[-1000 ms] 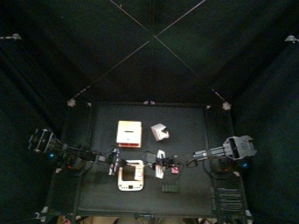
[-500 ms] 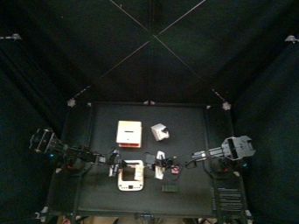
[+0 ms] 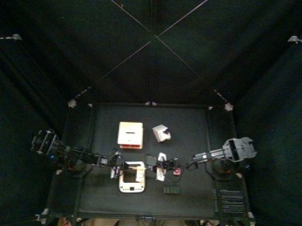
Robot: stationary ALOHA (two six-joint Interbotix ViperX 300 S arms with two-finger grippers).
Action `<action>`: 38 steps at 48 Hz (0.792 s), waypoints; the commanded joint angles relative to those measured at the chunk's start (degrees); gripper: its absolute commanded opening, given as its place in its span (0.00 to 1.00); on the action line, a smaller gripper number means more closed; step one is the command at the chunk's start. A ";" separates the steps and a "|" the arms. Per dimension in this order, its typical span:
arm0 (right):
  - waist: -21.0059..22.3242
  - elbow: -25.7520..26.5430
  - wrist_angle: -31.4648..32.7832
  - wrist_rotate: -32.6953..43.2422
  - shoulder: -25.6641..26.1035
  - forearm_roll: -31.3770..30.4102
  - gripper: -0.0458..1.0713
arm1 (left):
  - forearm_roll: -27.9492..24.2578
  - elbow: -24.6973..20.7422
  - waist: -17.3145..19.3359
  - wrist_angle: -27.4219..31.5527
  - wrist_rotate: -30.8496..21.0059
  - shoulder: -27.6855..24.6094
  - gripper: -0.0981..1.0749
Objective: Cut sushi roll
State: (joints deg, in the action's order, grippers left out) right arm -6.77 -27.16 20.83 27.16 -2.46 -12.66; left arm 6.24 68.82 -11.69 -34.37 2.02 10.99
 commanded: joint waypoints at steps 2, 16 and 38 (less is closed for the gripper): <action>0.18 0.18 0.97 0.09 0.79 0.18 0.35 | -0.18 0.35 -0.79 0.53 0.00 0.18 0.28; 0.18 0.18 0.97 0.18 0.26 0.18 0.36 | -0.18 0.35 -0.88 1.32 -0.09 0.18 0.28; 0.26 0.79 0.97 0.18 -0.88 0.70 0.36 | 2.46 0.35 -1.49 2.37 -0.18 0.09 0.28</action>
State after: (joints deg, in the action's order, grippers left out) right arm -6.68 -26.63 20.83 27.25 -4.31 -12.48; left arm 8.26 68.73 -12.30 -32.70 1.85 10.99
